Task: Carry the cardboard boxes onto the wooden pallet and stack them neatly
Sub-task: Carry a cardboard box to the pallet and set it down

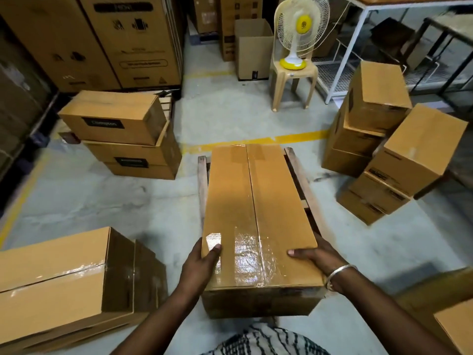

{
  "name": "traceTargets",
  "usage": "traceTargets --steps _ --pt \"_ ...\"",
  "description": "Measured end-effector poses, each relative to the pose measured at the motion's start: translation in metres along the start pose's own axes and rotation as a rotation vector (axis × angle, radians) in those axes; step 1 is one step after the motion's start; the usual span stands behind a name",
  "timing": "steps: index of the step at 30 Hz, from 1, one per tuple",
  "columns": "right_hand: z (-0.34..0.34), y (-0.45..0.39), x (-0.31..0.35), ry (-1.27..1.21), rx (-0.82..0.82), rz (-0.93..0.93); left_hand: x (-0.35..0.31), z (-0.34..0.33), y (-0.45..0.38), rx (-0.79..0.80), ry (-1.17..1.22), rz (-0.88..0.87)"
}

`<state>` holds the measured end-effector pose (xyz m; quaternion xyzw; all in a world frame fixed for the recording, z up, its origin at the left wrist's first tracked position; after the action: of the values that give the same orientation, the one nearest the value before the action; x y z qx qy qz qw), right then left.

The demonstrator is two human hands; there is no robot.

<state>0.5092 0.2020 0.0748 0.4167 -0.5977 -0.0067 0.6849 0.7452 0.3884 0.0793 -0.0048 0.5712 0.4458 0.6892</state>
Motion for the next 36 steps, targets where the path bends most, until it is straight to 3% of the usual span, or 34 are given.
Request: traceTargets --steps 10,20,29,36 --pt "-0.004 -0.068 0.063 -0.033 0.116 0.054 -0.045 0.007 -0.045 -0.095 0.025 0.039" --pt "-0.041 -0.137 0.094 0.015 0.108 0.03 -0.069 0.046 -0.12 -0.103 0.003 0.057" --pt "-0.136 -0.274 0.142 0.058 -0.016 -0.046 -0.07 0.114 -0.296 -0.044 0.049 0.1" --pt "-0.184 -0.429 0.148 0.286 -0.123 -0.102 -0.062 0.136 -0.463 0.094 0.011 0.098"
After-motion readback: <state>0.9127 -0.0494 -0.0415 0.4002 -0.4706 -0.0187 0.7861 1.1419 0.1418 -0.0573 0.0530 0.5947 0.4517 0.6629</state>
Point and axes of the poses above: each hand's wrist, its own y-axis away from the middle knuckle, its own z-axis out of the back of the hand, x = y × z, the point moved 3 cm from there along -y, towards the middle knuckle, and after that the axes turned 5 degrees about -y, right-handed, at the moved point
